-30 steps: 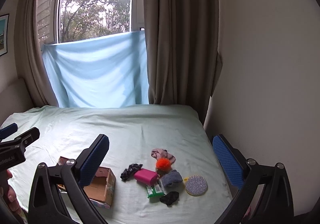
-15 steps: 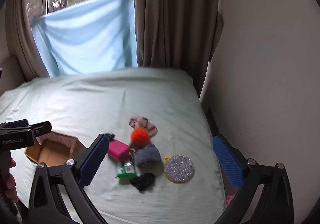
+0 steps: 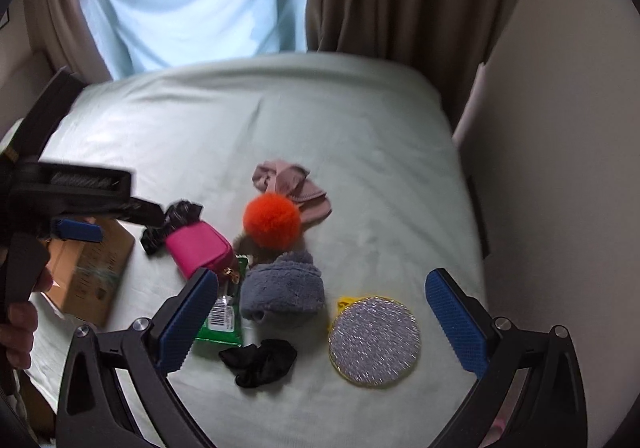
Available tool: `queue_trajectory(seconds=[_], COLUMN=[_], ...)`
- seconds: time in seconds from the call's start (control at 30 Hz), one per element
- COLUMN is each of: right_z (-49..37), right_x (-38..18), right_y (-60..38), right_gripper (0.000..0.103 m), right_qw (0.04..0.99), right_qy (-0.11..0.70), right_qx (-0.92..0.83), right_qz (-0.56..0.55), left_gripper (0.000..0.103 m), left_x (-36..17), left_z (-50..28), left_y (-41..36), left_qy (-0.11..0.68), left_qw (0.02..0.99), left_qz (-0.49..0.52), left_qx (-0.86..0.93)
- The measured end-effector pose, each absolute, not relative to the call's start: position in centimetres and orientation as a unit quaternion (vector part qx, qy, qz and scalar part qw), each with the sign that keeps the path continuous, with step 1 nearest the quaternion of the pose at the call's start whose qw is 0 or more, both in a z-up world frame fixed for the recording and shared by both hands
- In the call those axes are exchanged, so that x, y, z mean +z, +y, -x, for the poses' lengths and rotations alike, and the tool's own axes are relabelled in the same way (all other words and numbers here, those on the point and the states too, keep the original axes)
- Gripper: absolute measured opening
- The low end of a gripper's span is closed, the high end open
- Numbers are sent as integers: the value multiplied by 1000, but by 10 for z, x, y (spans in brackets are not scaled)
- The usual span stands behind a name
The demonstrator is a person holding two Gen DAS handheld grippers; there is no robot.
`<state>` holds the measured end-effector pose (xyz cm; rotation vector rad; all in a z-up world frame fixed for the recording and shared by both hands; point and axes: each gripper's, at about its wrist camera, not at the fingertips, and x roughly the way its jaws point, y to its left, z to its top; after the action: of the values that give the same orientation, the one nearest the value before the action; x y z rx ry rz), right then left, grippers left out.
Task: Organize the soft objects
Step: 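Grasp the pink pouch with the left tool while the right tool grasps the grey sock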
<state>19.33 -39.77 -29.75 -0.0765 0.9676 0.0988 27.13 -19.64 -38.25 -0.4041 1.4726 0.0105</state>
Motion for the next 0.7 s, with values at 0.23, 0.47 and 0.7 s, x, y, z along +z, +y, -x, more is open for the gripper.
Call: queue_trajectory(seconds=[0.23, 0.47, 0.7], right_z=[-226, -242, -251], right_x=[-359, -398, -427], right_y=[-383, -372, -364], right_gripper=[103, 103, 102], right_qw=[855, 834, 818], right_qy=[507, 536, 558], right_qx=[91, 113, 124], right_qz=[54, 63, 68], left_gripper=[103, 103, 82], left_x=[-442, -485, -515], left_z=[-309, -329, -325], left_y=[-199, -205, -196], left_qy=[704, 735, 745], left_qw=[672, 641, 612], left_qz=[220, 202, 255], left_qx=[57, 85, 76])
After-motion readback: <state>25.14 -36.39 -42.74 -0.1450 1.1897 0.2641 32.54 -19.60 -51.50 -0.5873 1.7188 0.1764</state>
